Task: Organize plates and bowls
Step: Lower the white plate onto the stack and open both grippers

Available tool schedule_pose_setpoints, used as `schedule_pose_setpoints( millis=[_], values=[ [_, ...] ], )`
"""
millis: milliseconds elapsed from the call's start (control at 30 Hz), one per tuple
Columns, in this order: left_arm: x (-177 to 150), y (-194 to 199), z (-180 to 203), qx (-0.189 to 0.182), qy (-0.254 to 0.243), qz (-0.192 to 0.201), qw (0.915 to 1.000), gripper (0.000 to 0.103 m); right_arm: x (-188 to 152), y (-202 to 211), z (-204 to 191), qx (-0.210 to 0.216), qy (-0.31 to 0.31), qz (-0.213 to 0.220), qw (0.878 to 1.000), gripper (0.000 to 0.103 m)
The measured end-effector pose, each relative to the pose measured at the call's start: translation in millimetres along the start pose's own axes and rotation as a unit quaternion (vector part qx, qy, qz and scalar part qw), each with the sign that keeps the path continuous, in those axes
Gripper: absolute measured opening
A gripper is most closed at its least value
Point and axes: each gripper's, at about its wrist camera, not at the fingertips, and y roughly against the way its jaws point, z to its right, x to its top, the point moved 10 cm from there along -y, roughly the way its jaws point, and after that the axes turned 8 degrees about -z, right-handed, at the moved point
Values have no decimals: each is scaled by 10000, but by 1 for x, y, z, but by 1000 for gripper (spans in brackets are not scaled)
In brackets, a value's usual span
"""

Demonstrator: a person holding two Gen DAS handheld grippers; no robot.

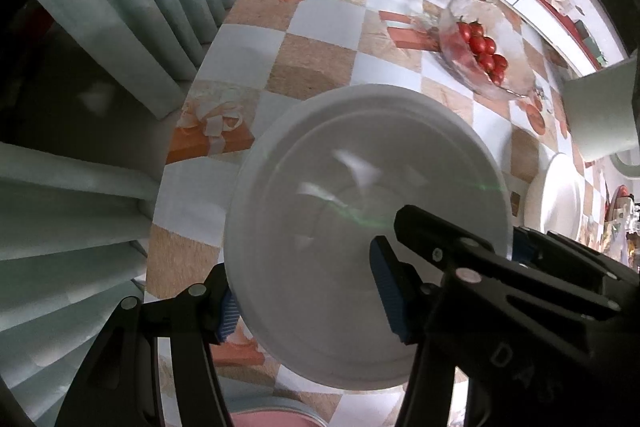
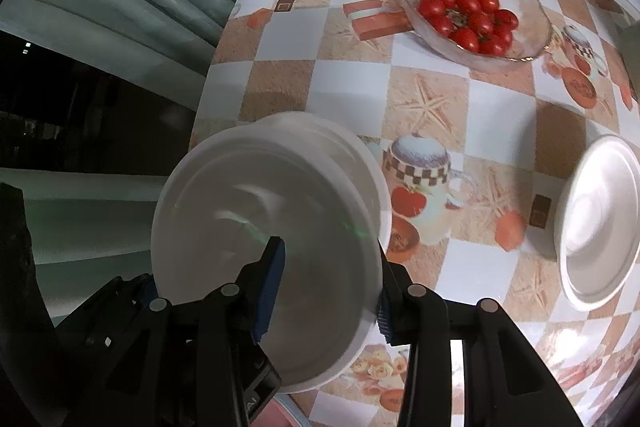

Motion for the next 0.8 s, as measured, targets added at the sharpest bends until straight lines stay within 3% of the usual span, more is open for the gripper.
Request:
schedule_pose_setpoints(
  millis=[533,667,800],
  values=[
    [8,-19,-4,-96,-13,-28,9999,61,8,-13,3,-215,43,-113,9997,44],
    [9,-21,-4,-90,6,-40,10000,66,9,-17,1,-216,92,-109,9997,44],
    [11,-18,-14,182,168,33,9997,74,11,-15,1,-322,137,-19,9994,76]
  ],
)
